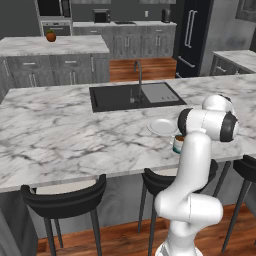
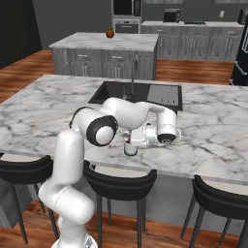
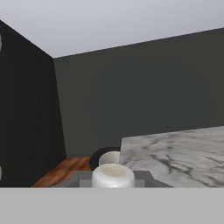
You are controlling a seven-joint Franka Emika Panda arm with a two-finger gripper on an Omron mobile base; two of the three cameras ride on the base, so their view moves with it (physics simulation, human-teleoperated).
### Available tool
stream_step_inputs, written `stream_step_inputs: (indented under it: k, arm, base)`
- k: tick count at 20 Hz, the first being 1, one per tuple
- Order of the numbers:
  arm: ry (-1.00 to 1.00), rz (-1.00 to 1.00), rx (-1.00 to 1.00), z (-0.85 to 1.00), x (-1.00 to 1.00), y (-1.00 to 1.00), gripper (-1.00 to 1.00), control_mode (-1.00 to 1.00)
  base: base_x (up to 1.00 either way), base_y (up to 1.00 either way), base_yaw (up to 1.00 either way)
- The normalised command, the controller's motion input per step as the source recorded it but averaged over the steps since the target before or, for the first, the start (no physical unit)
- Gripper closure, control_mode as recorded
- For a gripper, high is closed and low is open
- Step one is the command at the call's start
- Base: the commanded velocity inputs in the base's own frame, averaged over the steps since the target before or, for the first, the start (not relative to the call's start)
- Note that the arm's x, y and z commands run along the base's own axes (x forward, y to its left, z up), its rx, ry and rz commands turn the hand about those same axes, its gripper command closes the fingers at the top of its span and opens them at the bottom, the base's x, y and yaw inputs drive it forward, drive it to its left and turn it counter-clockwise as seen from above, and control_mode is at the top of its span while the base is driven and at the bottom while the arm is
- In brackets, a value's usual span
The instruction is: Pick up the marshmallow and place it in the cup of hot chocolate on the dining counter.
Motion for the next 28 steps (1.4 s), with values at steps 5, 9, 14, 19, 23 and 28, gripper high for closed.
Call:
stream_step_inputs:
  k: [5,9,14,19,23,28]
  arm:
    - [0.04,0.00,0.00,-0.22,0.09,-0.21,1.00,-1.00]
    - [0.05,0.00,0.00,-0.27,0.24,-0.01,1.00,-1.00]
    - [0.05,0.00,0.00,-0.08,0.25,0.00,1.00,-1.00]
    - [0.05,0.00,0.00,-0.12,0.20,0.00,1.00,-1.00]
    - [0.01,0.00,0.00,-0.24,0.05,0.00,1.00,-1.00]
    - [0.00,0.00,0.00,-0.21,0.04,0.00,1.00,-1.00]
  base:
    - [0.00,0.00,0.00]
    - [0.00,0.00,0.00]
    - [0.00,0.00,0.00]
    - [0.00,0.00,0.00]
    - [0.00,0.00,0.00]
    - [0.00,0.00,0.00]
